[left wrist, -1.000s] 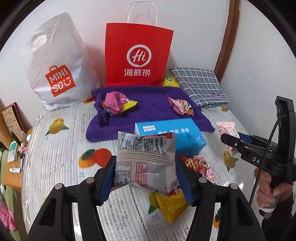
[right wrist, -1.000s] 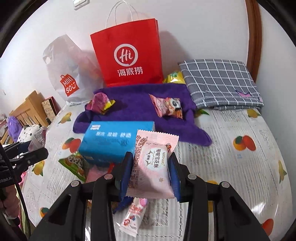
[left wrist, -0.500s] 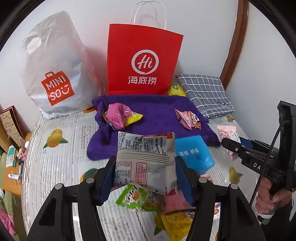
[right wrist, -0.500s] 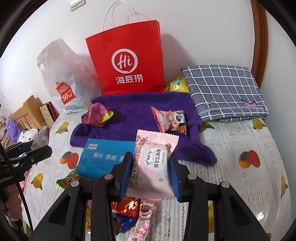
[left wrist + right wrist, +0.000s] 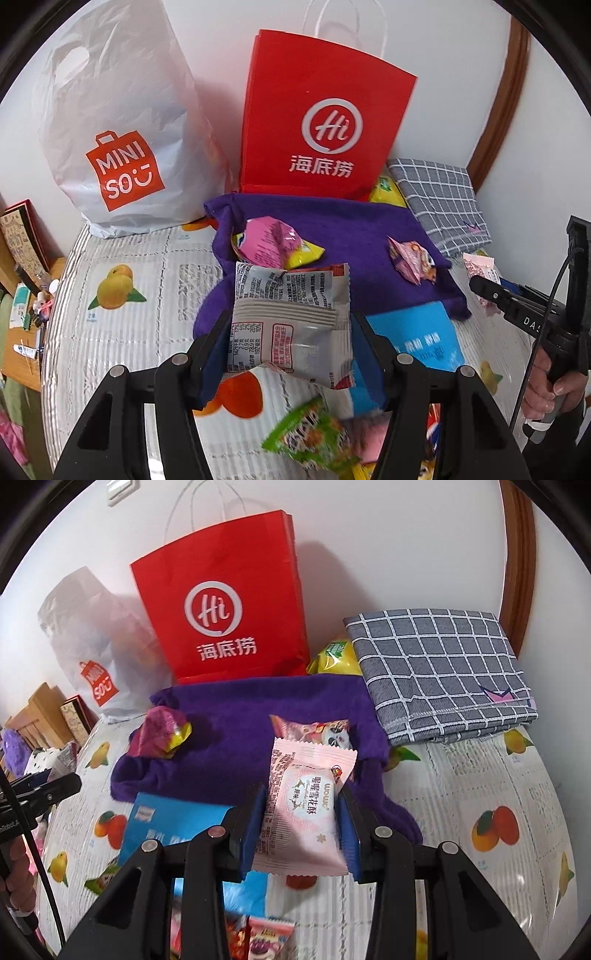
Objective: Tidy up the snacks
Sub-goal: 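Carry the pink cake packet with the right tool while the left tool carries the white packet toward the towel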
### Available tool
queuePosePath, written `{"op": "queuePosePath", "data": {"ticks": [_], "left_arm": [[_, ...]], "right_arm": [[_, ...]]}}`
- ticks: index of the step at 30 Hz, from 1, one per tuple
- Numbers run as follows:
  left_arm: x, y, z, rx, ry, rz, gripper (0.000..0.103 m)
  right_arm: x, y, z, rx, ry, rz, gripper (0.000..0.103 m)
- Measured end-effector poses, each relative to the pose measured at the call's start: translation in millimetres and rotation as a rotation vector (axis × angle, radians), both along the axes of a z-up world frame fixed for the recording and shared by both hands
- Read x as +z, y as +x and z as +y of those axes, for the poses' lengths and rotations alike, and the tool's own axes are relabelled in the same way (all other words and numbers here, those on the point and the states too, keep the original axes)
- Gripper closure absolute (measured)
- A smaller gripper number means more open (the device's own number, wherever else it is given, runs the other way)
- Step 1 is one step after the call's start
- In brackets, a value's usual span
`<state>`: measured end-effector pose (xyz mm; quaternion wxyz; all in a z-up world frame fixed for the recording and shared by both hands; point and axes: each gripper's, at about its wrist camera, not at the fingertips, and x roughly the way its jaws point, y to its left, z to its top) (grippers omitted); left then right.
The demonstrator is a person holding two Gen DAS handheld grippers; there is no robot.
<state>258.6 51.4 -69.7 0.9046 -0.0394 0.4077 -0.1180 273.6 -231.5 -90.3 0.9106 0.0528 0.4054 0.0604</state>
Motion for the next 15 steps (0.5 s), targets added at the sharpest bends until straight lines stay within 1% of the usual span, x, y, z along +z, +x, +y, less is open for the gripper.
{"op": "queuePosePath", "data": {"ticks": [6, 15], "left_arm": [[-13.0, 27.4, 1.0, 0.020, 0.000, 0.023, 0.043], [-35.3, 64.1, 1.5, 0.034, 0.016, 0.056, 0.043]], "right_arm": [[-13.9, 26.3, 3.1, -0.001, 0.009, 0.029, 0.064], [-36.2, 65.8, 17.1, 0.030, 0.033, 0.069, 0.064]]}}
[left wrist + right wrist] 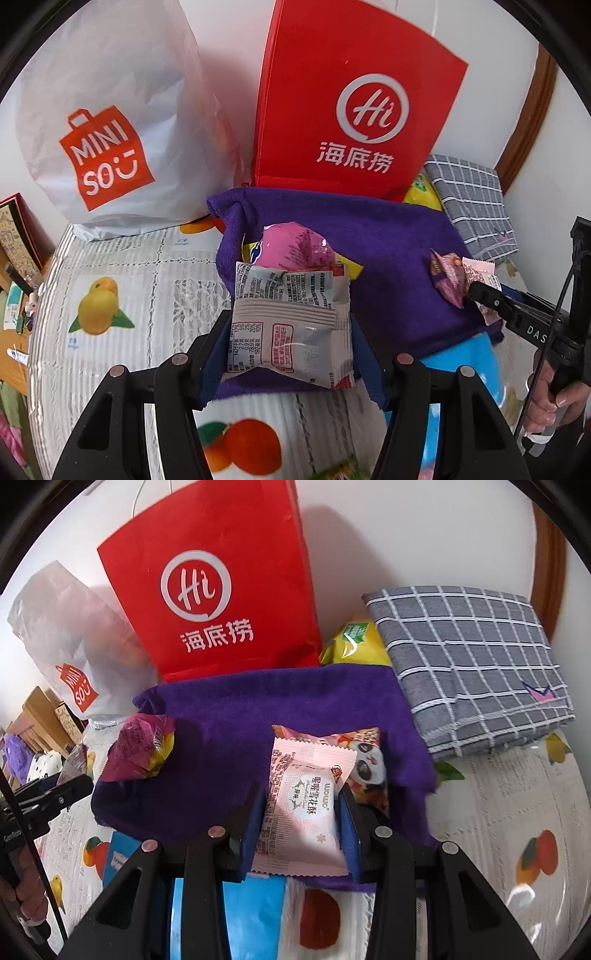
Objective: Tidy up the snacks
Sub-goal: 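Carry the pink cake packet with the right tool while the left tool carries the white packet toward the towel, then lower the pink cake packet onto the towel while the left tool lowers the white packet, then open both tools to release the packets onto the purple towel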
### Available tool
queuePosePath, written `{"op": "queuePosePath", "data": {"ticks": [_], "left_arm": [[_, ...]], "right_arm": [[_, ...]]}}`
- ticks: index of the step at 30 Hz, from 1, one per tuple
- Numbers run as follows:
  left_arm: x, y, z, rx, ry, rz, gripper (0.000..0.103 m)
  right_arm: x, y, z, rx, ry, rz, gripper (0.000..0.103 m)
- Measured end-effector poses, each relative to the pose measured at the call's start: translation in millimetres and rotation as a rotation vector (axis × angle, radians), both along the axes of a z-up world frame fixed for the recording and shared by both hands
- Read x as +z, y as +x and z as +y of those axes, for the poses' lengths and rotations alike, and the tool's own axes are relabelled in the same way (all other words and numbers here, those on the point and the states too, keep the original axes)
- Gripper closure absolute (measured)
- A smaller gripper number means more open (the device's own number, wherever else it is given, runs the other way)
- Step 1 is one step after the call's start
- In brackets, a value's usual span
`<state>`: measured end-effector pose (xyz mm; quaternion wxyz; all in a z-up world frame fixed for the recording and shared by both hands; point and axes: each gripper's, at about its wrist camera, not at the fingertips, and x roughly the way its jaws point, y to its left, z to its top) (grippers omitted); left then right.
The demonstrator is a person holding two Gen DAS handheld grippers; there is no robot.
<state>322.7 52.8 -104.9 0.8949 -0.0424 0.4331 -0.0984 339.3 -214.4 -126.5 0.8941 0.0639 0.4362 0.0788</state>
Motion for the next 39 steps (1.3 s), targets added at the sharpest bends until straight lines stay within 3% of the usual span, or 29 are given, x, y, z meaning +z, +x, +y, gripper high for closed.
{"op": "queuePosePath", "data": {"ticks": [9, 16, 32, 37, 39], "left_arm": [[-20.4, 25.2, -1.4, 0.006, -0.010, 0.014, 0.043], [-19.9, 38.6, -3.8, 0.004, -0.025, -0.004, 0.043], [-35.2, 32.1, -14.7, -0.042, 0.021, 0.047, 0.044], [-34.3, 32.0, -16.9, -0.040, 0.028, 0.061, 0.043], [-34.4, 31.6, -17.0, -0.034, 0.020, 0.071, 0.037]], "right_arm": [[-22.9, 23.9, 9.1, 0.027, -0.010, 0.041, 0.064], [-31.9, 42.8, 14.0, 0.036, -0.023, 0.068, 0.065], [-40.9, 46.1, 15.7, 0.072, -0.054, 0.115, 0.064], [-35.1, 37.3, 10.1, 0.067, -0.048, 0.112, 0.055], [-31.2, 32.5, 10.1, 0.072, -0.050, 0.100, 0.044]]}}
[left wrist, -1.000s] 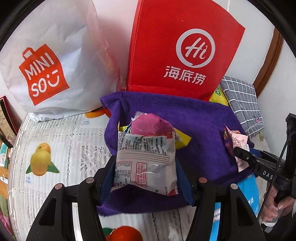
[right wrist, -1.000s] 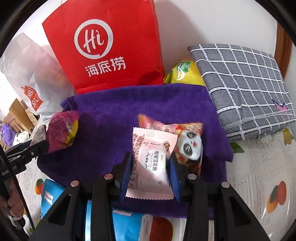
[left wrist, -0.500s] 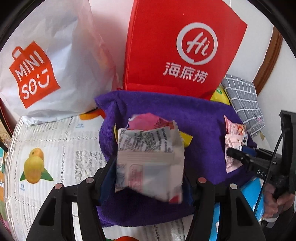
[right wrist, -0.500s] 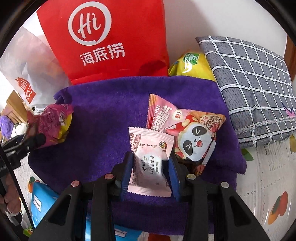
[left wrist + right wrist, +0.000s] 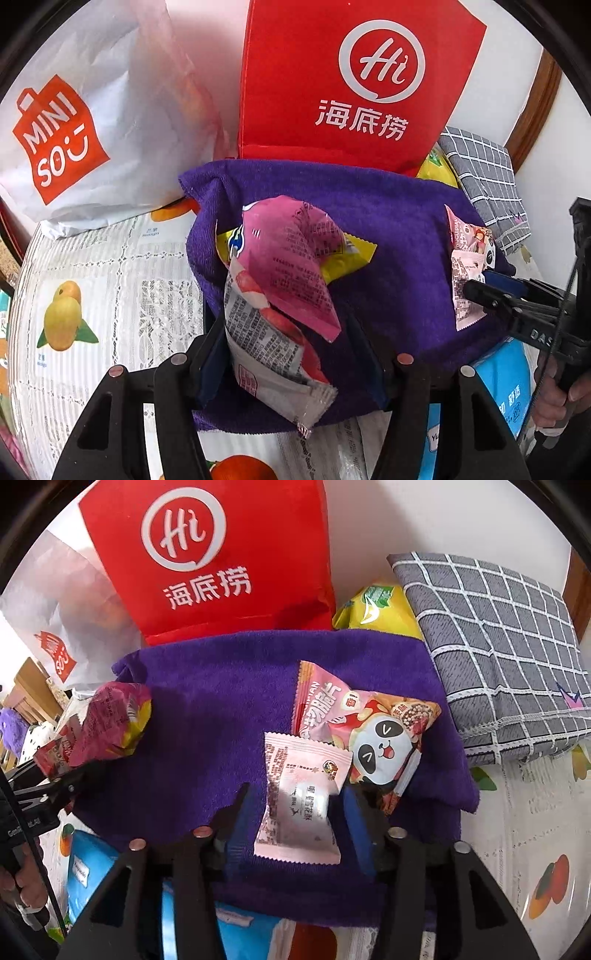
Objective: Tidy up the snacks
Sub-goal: 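Open both tools to release the packets onto the purple towel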
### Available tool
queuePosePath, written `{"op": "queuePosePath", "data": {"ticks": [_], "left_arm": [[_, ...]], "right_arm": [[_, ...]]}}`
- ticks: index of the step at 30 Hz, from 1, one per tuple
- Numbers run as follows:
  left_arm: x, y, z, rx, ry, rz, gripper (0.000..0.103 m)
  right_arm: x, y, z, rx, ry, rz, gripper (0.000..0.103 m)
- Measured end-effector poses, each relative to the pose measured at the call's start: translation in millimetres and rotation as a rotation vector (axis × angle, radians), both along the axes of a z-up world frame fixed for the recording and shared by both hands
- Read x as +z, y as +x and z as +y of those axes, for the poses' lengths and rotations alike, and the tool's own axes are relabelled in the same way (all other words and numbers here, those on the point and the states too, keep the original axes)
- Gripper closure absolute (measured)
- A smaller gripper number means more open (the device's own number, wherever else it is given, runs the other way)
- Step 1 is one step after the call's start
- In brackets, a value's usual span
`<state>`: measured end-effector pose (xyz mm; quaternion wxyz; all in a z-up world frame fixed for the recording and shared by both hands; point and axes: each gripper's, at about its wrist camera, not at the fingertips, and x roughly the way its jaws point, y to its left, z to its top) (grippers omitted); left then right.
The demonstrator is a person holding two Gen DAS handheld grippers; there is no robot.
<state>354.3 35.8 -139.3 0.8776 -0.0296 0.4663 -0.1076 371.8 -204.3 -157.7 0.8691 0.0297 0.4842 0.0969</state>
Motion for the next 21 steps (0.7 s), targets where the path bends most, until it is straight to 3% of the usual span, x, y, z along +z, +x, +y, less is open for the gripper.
{"op": "queuePosePath", "data": {"ticks": [2, 5, 17, 21], "left_arm": [[0.9, -1.9, -0.1, 0.001, -0.024, 0.010, 0.029], [6.5, -9.8, -2.3, 0.019, -0.013, 0.000, 0.023], [41.5, -51.8, -2.7, 0.066, 0.066, -0.059, 0.023], [53.9, -74.5, 3.4, 0.074, 0.058, -0.069, 0.023]], "right_arm": [[3.9, -4.9, 0.9, 0.006, -0.002, -0.012, 0.036], [13.9, -15.5, 3.3, 0.010, -0.026, -0.047, 0.031], [55.1, -61.0, -7.5, -0.068, -0.020, -0.095, 0.024], [66.5, -82.9, -12.7, -0.109, -0.041, -0.104, 0.021]]}}
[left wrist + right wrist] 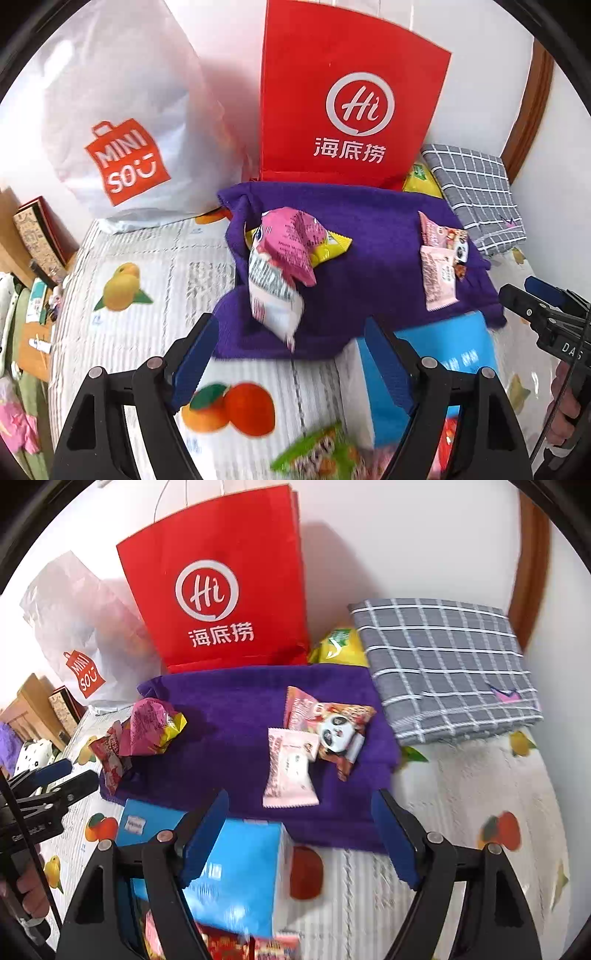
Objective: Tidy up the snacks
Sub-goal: 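Open both tools to release the packets onto the purple towel, then grasp the pink strawberry-bear stick packet with the right tool while the left tool grasps the green snack bag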
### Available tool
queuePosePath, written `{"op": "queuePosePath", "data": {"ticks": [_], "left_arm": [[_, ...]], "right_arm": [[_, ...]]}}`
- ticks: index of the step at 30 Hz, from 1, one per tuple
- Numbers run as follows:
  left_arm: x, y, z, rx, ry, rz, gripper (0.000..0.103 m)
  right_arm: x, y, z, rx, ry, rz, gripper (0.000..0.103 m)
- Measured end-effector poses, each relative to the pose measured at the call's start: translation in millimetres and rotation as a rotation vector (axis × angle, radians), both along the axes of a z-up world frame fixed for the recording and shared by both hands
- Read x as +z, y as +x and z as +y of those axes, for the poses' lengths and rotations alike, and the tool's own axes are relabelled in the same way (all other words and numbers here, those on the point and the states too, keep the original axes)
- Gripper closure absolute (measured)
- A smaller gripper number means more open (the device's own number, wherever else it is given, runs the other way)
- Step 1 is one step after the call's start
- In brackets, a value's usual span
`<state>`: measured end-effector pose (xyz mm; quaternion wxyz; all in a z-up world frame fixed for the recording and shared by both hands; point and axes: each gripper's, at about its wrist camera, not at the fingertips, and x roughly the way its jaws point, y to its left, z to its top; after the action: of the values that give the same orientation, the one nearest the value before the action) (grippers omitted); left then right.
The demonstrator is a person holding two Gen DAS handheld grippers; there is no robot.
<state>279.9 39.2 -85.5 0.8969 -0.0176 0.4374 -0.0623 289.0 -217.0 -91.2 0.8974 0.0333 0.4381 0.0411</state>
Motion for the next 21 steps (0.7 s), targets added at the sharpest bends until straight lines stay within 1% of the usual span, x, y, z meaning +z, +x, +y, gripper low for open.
{"op": "queuePosePath", "data": {"ticks": [2, 4, 7, 10, 13, 16, 21], "left_arm": [[3.8, -10.5, 2.6, -0.003, -0.017, 0.006, 0.023], [7.6, -22.4, 4.2, -0.005, -0.026, 0.004, 0.023], [12.6, -41.1, 5.0, 0.004, -0.014, -0.008, 0.023], [16.6, -60.4, 5.7, 0.013, -0.003, -0.030, 0.023], [18.4, -76.6, 6.3, 0.021, 0.003, -0.042, 0.023], [20.5, -92.7, 5.5, 0.022, 0.015, -0.058, 0.023], [23.2, -115.6, 1.5, 0.012, 0.069, -0.078, 0.023]], "right_arm": [[4.4, -10.2, -2.1, -0.027, -0.022, 0.001, 0.021], [10.3, -25.0, -4.3, -0.047, -0.044, -0.019, 0.021], [18.0, -44.4, -7.0, -0.036, -0.047, -0.054, 0.021], [23.4, -63.7, -9.5, -0.031, -0.046, -0.069, 0.021], [24.2, -79.4, -10.7, -0.064, -0.088, -0.072, 0.021], [21.9, -94.9, -15.5, -0.072, -0.070, -0.066, 0.021], [17.2, -121.2, -25.1, -0.075, -0.031, -0.085, 0.021]]}}
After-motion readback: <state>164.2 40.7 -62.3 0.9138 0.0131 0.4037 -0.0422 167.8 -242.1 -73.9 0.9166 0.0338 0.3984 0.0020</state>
